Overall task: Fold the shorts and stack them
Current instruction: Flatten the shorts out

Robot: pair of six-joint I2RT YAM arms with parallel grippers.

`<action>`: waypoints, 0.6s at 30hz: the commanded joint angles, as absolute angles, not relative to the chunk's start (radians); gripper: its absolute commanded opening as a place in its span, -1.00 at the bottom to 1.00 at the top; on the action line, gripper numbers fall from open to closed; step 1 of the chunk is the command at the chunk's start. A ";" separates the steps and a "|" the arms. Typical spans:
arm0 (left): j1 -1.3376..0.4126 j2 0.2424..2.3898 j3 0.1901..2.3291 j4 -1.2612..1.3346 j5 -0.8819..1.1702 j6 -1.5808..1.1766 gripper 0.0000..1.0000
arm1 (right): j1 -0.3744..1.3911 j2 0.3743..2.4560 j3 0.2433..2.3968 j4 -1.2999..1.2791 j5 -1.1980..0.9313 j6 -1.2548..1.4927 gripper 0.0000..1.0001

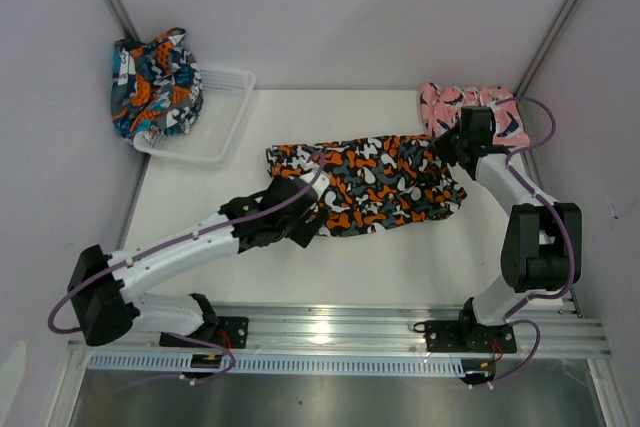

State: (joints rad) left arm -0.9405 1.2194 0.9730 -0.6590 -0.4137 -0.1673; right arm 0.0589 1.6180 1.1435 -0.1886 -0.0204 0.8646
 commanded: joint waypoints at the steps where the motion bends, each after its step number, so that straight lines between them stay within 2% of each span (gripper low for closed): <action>1: -0.943 1.334 1.072 -0.597 -0.486 0.021 0.88 | 0.060 1.621 1.167 -0.181 -0.095 0.802 -1.00; 8: -0.934 1.568 1.140 -0.465 -0.532 0.297 0.89 | 0.046 1.621 1.163 -0.178 -0.164 0.788 -1.00; 11: -0.890 1.592 1.115 -0.422 -0.413 0.334 0.89 | 0.040 1.611 1.147 -0.166 -0.186 0.784 -1.00; 13: -0.856 1.592 1.088 -0.407 -0.333 0.348 0.83 | 0.035 1.608 1.140 -0.160 -0.192 0.784 -1.00; 18: -0.782 1.631 1.058 -0.342 -0.345 0.423 0.68 | 0.026 1.611 1.137 -0.152 -0.216 0.785 -1.00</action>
State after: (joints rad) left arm -0.8162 1.6104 1.0691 -0.4133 -0.3782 0.3424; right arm 0.0338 1.6184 1.1427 -0.1886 -0.1768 0.8059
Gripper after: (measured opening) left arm 0.855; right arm 0.031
